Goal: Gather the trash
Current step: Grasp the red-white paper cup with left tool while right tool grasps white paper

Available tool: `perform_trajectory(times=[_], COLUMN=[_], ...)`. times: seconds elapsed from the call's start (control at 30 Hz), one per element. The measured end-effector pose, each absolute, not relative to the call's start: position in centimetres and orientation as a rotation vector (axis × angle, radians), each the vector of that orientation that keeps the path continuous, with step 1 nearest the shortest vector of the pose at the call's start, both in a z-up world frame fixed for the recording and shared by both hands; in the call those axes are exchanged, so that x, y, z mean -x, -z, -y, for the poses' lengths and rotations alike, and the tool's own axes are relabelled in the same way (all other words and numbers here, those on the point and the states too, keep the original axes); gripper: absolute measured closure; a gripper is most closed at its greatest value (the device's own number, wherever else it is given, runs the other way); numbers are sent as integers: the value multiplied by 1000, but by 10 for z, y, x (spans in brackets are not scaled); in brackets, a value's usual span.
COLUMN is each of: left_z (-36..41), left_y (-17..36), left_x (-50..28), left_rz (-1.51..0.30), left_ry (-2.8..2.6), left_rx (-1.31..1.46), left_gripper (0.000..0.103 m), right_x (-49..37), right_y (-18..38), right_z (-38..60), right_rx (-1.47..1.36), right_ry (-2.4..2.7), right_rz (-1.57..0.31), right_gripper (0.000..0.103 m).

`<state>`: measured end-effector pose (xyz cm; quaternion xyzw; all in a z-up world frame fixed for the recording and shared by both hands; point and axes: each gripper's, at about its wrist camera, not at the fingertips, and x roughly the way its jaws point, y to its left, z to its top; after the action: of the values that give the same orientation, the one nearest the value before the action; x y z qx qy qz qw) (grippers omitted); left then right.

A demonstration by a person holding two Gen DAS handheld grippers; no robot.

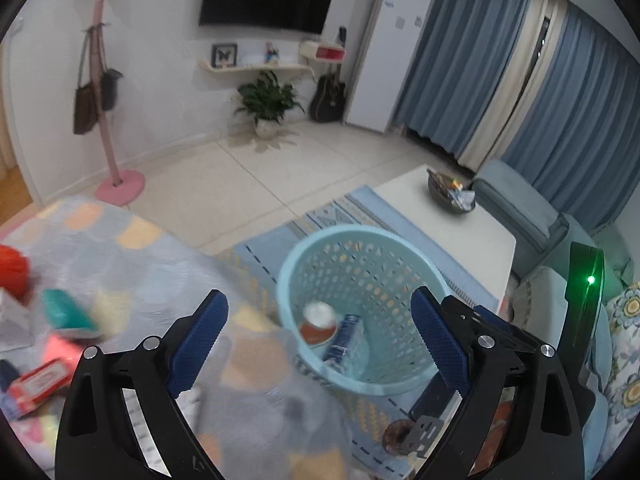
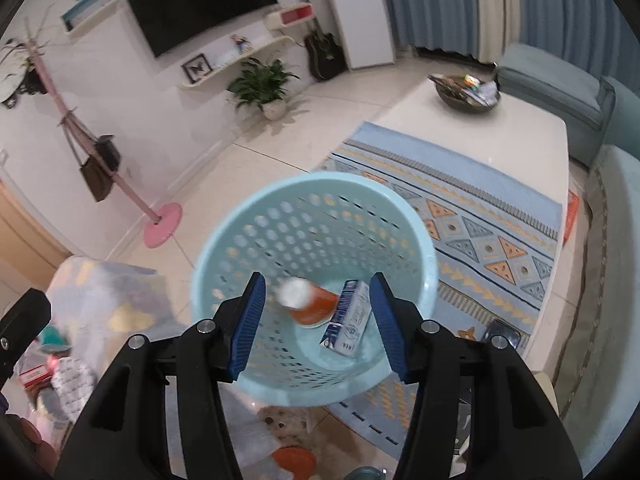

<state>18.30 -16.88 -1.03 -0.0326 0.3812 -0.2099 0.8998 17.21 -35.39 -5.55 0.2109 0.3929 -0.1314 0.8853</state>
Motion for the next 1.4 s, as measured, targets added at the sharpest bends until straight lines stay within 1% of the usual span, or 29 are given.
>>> perform_trajectory(times=[0.03,0.17,0.3,0.37,0.47,0.67,0.8,0.97,1.2,1.27,1.3,1.37,1.4], left_z=[162,116,57,23,-25,-106,-145,-161,-159,-156,-154,-151,-152], left_y=[5,-16,-32,-39,-44,-27,-1,28,56,61,63,64,64], left_x=[-177,-146,-111,-93,-69,-38,-33,-48,-76,-74,-74,-70,-69], left_rz=[-778,-721,-667,-642,-609,-625,-700,-757,-827,-832,-834,-829,-827], left_ry=[428,375,291,238,140,7,23,19,37,57,62,78,103], left_rx=[72,100,139,165,189,241,320,368,305,313,315,319,337], left_gripper=[13,13,12,10,7,7,7,7,7,11,19,31,41], right_x=[-170,-161,-153,-149,-147,-151,-157,-164,-176,-178,-179,-182,-183], right_y=[49,21,-4,-12,-18,-5,14,32,53,56,57,58,59], right_z=[348,314,268,243,213,155,128,109,107,105,103,99,97], right_rx=[-433,-400,-347,-320,-279,-196,-164,-121,-144,-149,-151,-144,-137], right_ry=[257,177,57,-17,-88,-188,-215,-207,-220,-230,-236,-237,-232], right_rz=[-806,-750,-705,-686,-680,-734,-788,-831,-911,-927,-935,-944,-945], right_gripper=[52,41,39,31,28,25,25,25,25,25,25,24,24])
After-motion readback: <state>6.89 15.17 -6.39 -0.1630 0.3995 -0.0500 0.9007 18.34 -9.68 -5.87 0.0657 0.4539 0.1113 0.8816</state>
